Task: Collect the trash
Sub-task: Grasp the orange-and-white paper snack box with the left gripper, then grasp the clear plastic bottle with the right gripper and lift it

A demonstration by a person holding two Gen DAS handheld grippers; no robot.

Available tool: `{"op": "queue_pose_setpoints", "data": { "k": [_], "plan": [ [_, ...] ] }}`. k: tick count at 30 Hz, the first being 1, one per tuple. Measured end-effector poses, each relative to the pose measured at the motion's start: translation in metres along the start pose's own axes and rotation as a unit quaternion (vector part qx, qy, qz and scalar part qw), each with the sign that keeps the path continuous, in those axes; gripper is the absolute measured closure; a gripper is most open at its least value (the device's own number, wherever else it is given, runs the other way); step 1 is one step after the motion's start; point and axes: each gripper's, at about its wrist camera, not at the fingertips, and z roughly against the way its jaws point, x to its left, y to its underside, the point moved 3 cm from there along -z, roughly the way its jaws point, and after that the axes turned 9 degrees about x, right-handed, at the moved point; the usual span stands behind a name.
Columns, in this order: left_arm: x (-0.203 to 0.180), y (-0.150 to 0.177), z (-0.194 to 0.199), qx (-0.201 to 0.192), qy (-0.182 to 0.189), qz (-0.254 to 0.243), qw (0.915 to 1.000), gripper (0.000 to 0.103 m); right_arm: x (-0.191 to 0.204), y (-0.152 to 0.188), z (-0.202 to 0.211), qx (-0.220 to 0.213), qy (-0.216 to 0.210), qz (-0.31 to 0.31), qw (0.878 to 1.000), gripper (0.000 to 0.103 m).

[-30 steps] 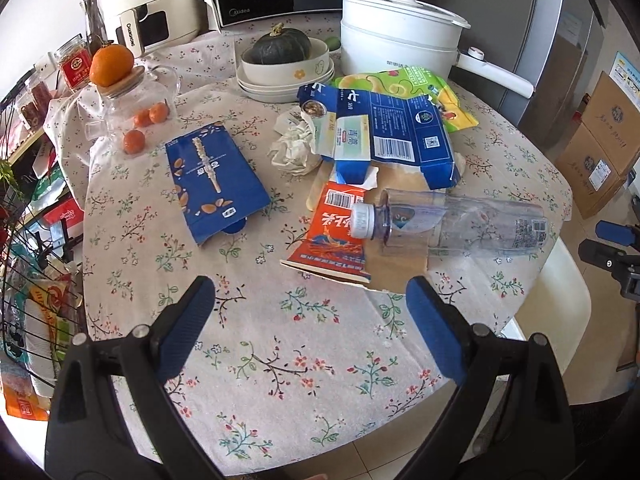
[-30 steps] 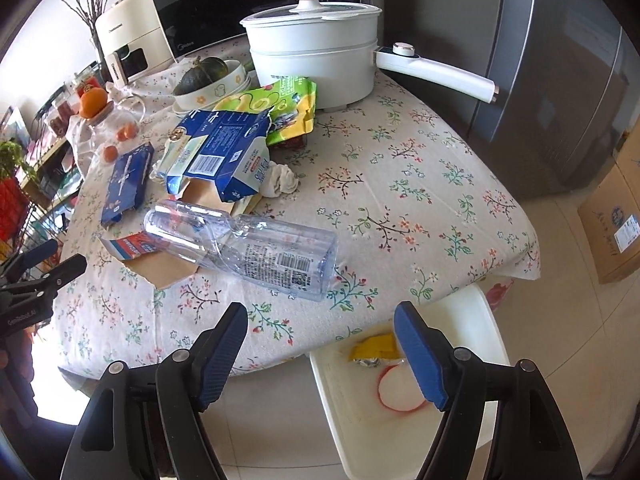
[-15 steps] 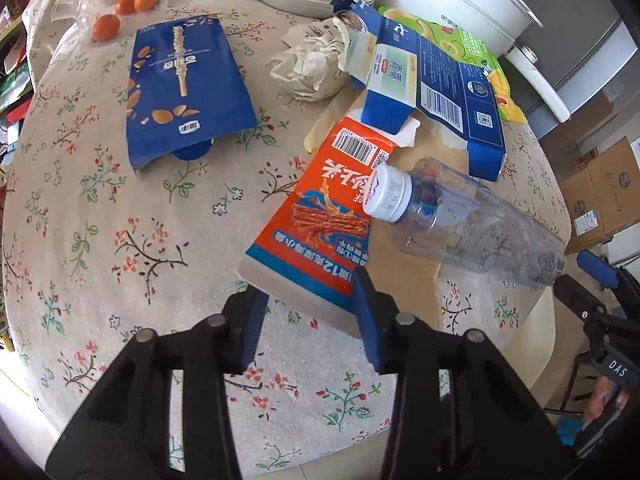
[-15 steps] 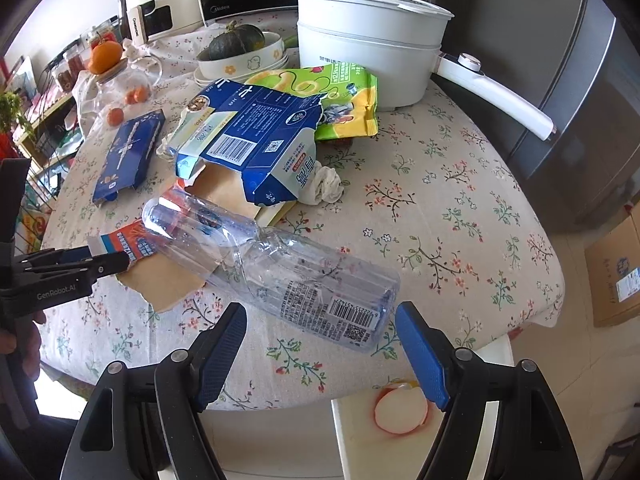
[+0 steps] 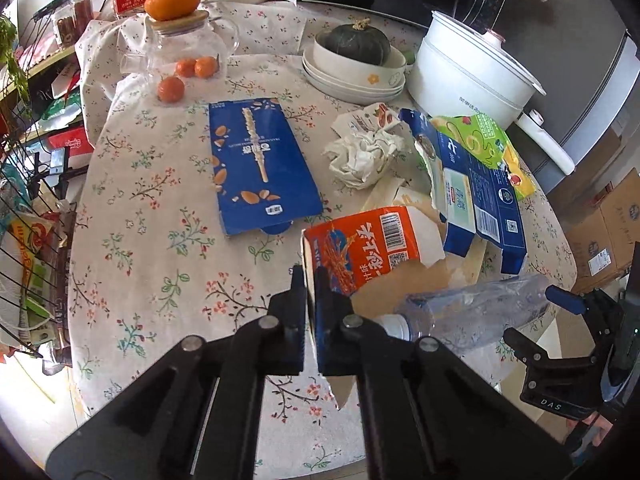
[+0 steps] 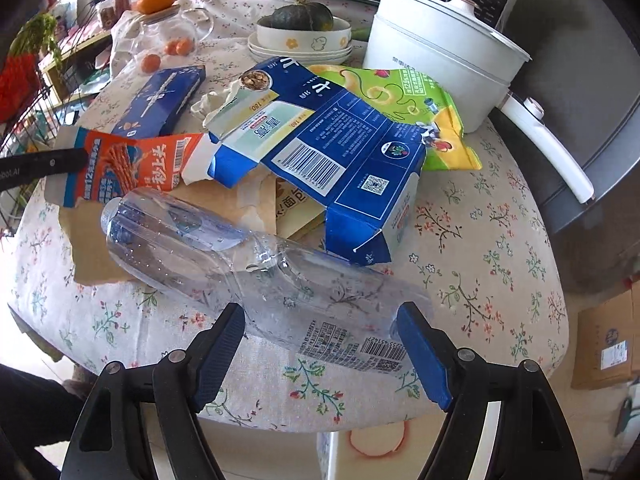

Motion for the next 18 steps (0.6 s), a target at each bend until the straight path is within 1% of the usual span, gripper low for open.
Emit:
{"op": "queue_pose_setpoints", "data": {
  "k": [4,7,10,13,15,17,18],
  "plan": [
    [0.015,-0.008,0.016,-0.036,-0.024,0.006,0.9991,0.100,0.017,0.000,-0.002,-0.001,0.023,0.040,0.999,0.021],
    [0.027,-0.012,0.030,-0.065,-0.045,0.012,0.9968,0.100,0.023,0.000,0.000,-0.001,0.024,0.051,0.998,0.021],
    [0.039,-0.014,0.044,-0.092,-0.061,0.018,0.9937,0.100,0.024,-0.002,0.001,0.013,0.015,0.029,0.999,0.021],
    [0.048,-0.014,0.055,-0.110,-0.071,0.018,0.9912,0.100,0.021,-0.004,0.007,0.017,-0.028,-0.011,0.999,0.021],
    [0.052,-0.012,0.063,-0.124,-0.072,0.021,0.9894,0.100,0.015,-0.005,0.010,0.023,-0.056,-0.048,0.997,0.021],
    [0.057,-0.010,0.072,-0.139,-0.072,0.023,0.9874,0.100,0.008,-0.004,0.011,0.034,-0.091,-0.102,0.990,0.021],
    [0.058,-0.009,0.076,-0.145,-0.072,0.022,0.9866,0.100,0.003,-0.002,0.010,0.041,-0.111,-0.133,0.984,0.021]
  ]
}}
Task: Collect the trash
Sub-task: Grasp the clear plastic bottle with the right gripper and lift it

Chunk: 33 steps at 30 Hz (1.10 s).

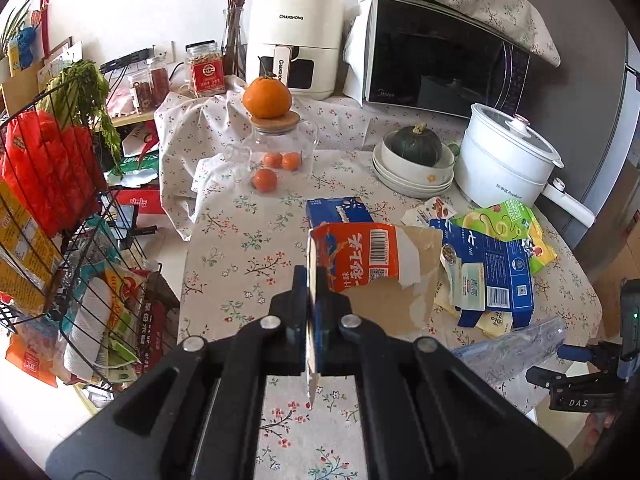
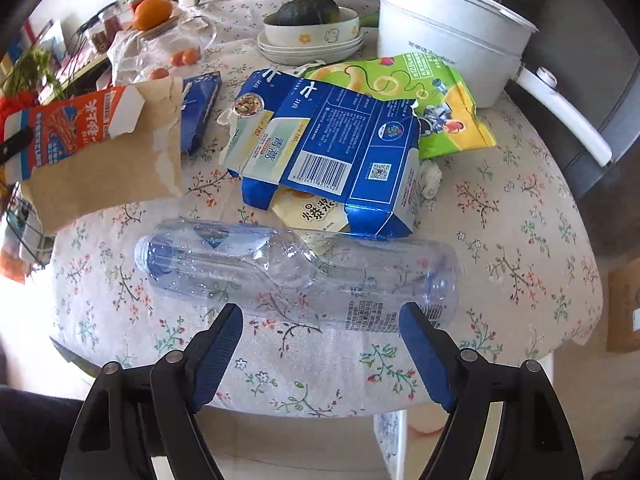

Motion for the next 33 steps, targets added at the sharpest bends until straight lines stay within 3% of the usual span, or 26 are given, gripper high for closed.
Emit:
{"op": "queue_pose_setpoints", "data": {
  "k": [5,10,15,20,25,28,33],
  "plan": [
    [-0.001,0.006,0.010,-0.004,0.011,-0.012,0.9998,0.100,-0.013,0.008,-0.003,0.009,-0.078,-0.159,0.984,0.019],
    [-0.005,0.011,0.015,-0.009,0.011,-0.032,0.9994,0.100,-0.017,0.005,-0.012,-0.002,-0.140,-0.305,0.942,0.018],
    [-0.001,0.013,0.026,-0.026,0.005,-0.040,0.9988,0.100,-0.012,-0.005,-0.037,-0.001,-0.146,-0.402,0.904,0.018],
    [0.007,0.015,0.025,-0.017,0.014,-0.033,0.9992,0.100,-0.016,-0.006,-0.062,-0.001,-0.146,-0.464,0.874,0.018],
    [0.011,0.016,0.022,-0.008,0.024,-0.022,0.9994,0.100,-0.020,-0.008,-0.061,-0.021,-0.151,-0.467,0.871,0.027],
    [0.010,0.016,0.021,-0.001,0.039,-0.010,0.9992,0.100,-0.025,-0.004,-0.051,-0.035,-0.165,-0.449,0.878,0.039],
    [0.002,0.016,0.022,0.003,0.065,-0.002,0.9979,0.100,-0.032,-0.001,-0.016,-0.068,-0.169,-0.405,0.896,0.040]
  ]
}}
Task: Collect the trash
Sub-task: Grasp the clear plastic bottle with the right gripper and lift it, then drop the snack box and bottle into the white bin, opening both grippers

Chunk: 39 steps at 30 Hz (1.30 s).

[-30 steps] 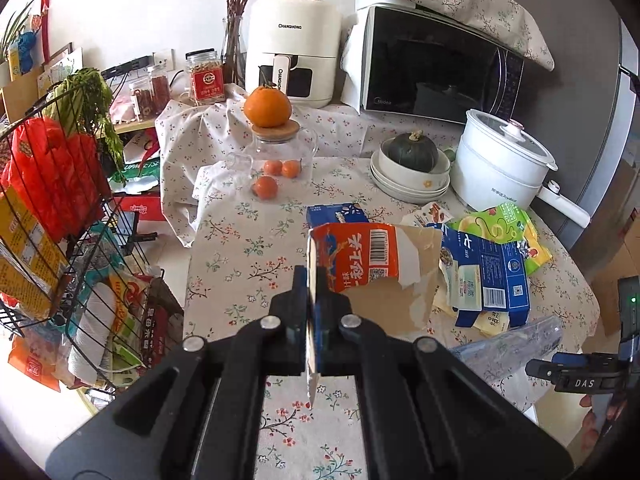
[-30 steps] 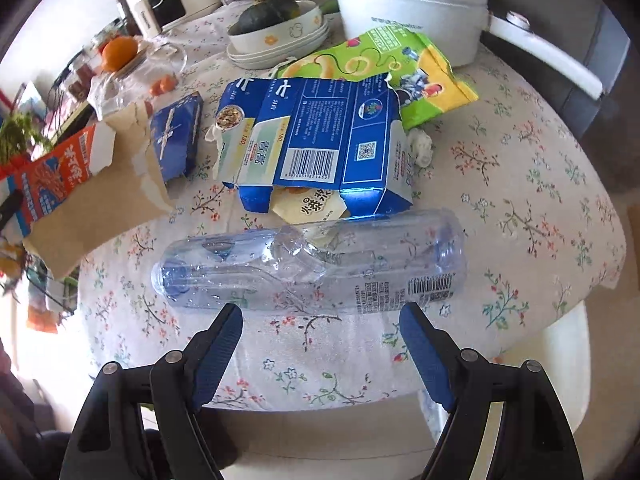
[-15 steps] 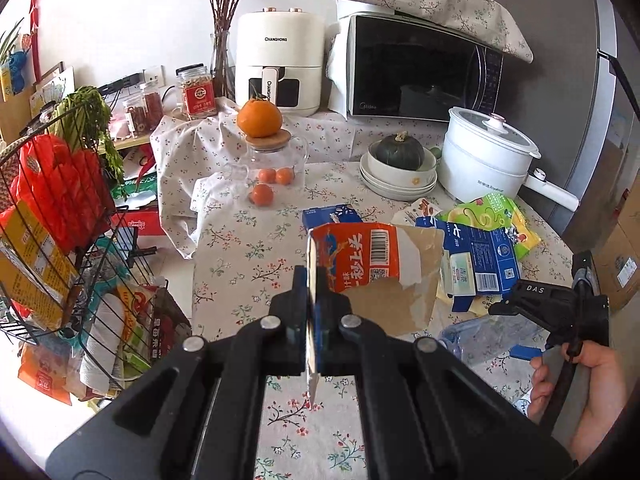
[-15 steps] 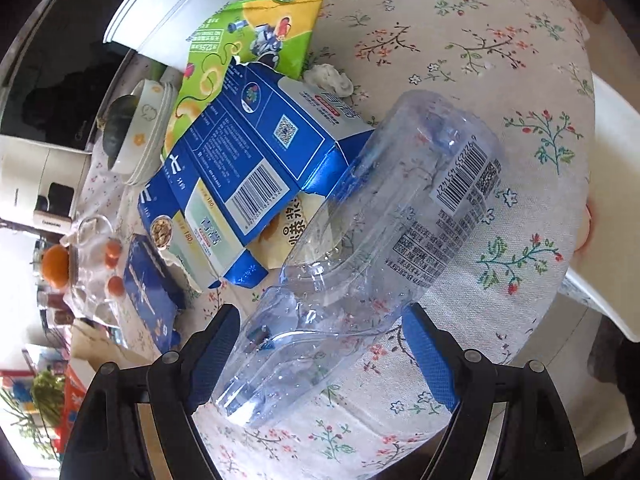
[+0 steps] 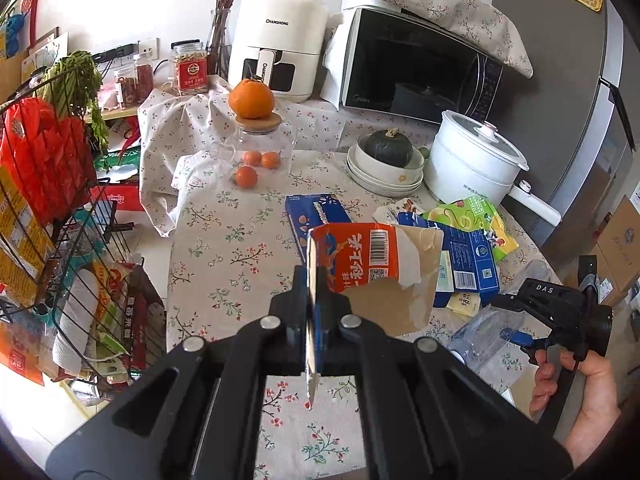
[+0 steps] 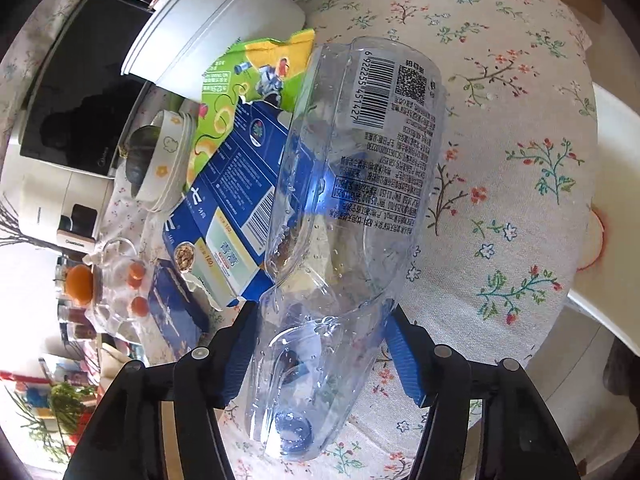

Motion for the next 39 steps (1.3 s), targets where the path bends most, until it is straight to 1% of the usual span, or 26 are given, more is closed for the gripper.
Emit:
{"op": "queue_pose_setpoints", "data": {
  "k": [4,7,9,14,21,25,26,28,29,33,39],
  "plan": [
    [-0.012,0.001,-0.003,0.012,0.028,0.005,0.9995,0.100,0.000,-0.010,0.035,-0.025,-0.003,0.035,0.999,0.041],
    [-0.025,0.002,-0.006,0.019,0.047,0.002,0.9987,0.100,-0.007,-0.017,0.062,-0.050,0.010,0.064,0.997,0.041],
    [-0.038,0.003,-0.006,0.023,0.056,-0.008,0.9981,0.100,-0.013,-0.022,0.077,-0.064,0.019,0.079,0.995,0.041],
    [-0.074,0.007,-0.004,0.022,0.070,-0.040,0.9965,0.100,-0.044,-0.031,0.113,-0.091,0.046,0.101,0.990,0.041],
    [-0.131,0.020,-0.005,0.032,0.099,-0.090,0.9906,0.100,-0.084,-0.042,0.154,-0.135,0.087,0.129,0.979,0.040],
    [-0.166,0.031,-0.005,0.035,0.112,-0.126,0.9850,0.100,-0.107,-0.040,0.170,-0.160,0.107,0.147,0.970,0.040],
    [-0.174,0.034,-0.005,0.036,0.115,-0.135,0.9835,0.100,-0.113,-0.039,0.172,-0.156,0.112,0.145,0.971,0.040],
    [-0.191,0.040,-0.006,0.040,0.120,-0.152,0.9802,0.100,-0.122,-0.039,0.179,-0.151,0.102,0.139,0.973,0.040],
    [-0.198,0.044,-0.007,0.043,0.123,-0.160,0.9785,0.100,-0.126,-0.039,0.184,-0.155,0.102,0.142,0.972,0.040],
    [-0.231,0.062,-0.015,0.060,0.138,-0.192,0.9696,0.100,-0.138,-0.040,0.201,-0.181,0.139,0.156,0.961,0.040],
    [-0.276,0.089,-0.024,0.073,0.159,-0.243,0.9540,0.100,-0.165,-0.045,0.218,-0.193,0.172,0.155,0.954,0.040]
  ]
}}
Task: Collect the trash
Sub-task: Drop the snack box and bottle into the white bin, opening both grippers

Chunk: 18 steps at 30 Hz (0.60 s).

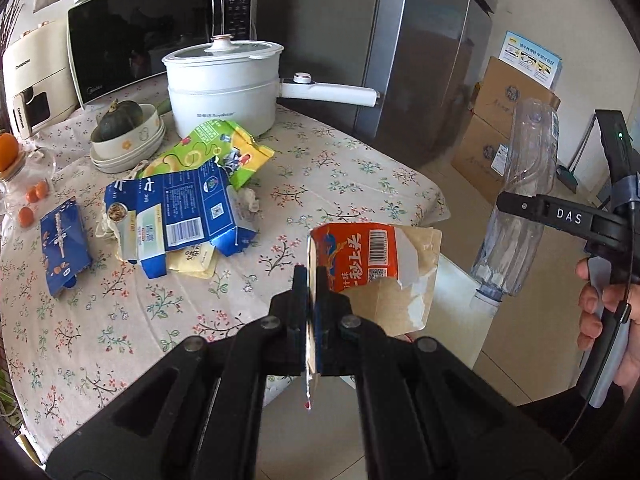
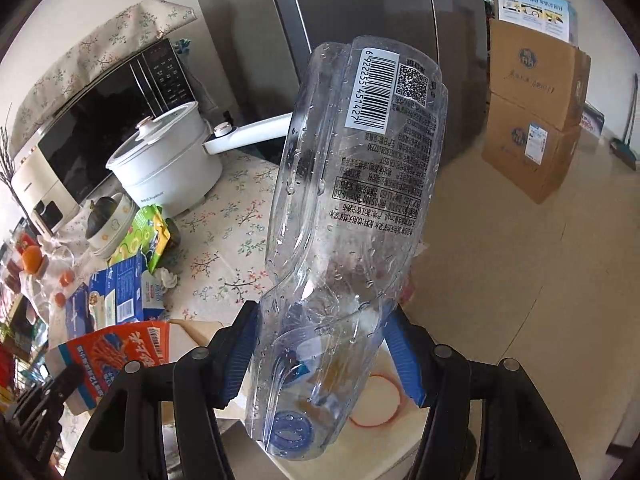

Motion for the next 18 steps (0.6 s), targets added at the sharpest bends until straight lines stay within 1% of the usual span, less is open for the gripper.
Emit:
{"op": "queue_pose_setpoints", "data": {
  "k": [3,8,14,15,17,18],
  "plan": [
    [-0.019,0.001,-0.012,0.006,0.013,-0.021,0.9997,0.100,-0.006,0.002,-0.001,0.000,0.014,0.011,1.000,0.040],
    [-0.045,0.002,-0.028,0.011,0.023,-0.049,0.9985,0.099,-0.016,0.007,-0.003,0.006,0.027,0.023,0.999,0.040],
    [-0.060,0.002,-0.045,0.019,0.025,-0.060,0.9977,0.099,-0.030,0.012,-0.005,0.015,0.035,0.025,0.999,0.039],
    [-0.061,0.002,-0.047,0.018,0.031,-0.061,0.9975,0.099,-0.031,0.012,-0.005,0.016,0.037,0.024,0.999,0.039],
    [-0.064,0.001,-0.051,0.015,0.042,-0.069,0.9966,0.097,-0.033,0.012,-0.006,0.018,0.037,0.024,0.999,0.039],
    [-0.064,0.001,-0.053,0.016,0.040,-0.073,0.9964,0.093,-0.033,0.012,-0.006,0.018,0.037,0.024,0.999,0.039]
  ]
}}
